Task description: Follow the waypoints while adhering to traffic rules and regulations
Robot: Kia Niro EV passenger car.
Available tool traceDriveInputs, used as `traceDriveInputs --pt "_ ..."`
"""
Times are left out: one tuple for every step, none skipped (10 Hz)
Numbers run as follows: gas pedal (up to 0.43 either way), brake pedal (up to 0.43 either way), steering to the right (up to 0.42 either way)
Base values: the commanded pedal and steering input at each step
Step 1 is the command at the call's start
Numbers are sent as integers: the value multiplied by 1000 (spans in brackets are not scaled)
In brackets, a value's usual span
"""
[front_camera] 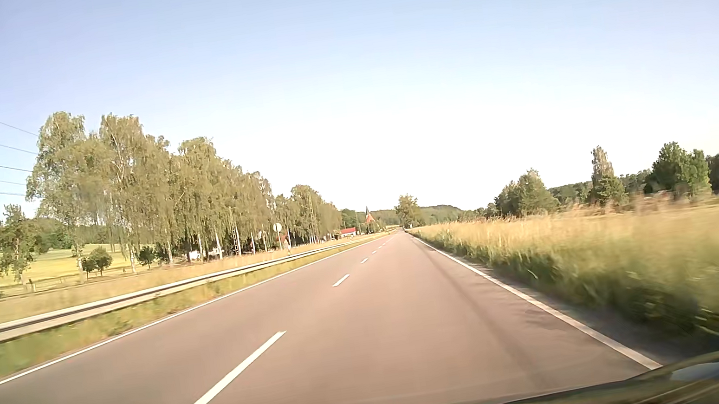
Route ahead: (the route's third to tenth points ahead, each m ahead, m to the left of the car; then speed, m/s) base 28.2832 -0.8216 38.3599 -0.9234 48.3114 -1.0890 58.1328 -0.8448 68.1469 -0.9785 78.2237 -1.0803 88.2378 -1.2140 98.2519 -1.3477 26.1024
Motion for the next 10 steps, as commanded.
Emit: traceDriveInputs --pt "209 0 -1" --pt "209 0 -1" --pt "220 0 -1" --pt "220 0 -1" --pt "220 0 -1" --pt "220 0 -2" --pt "220 0 -4" --pt "220 0 -4" --pt "220 0 -4" --pt "228 0 -4"
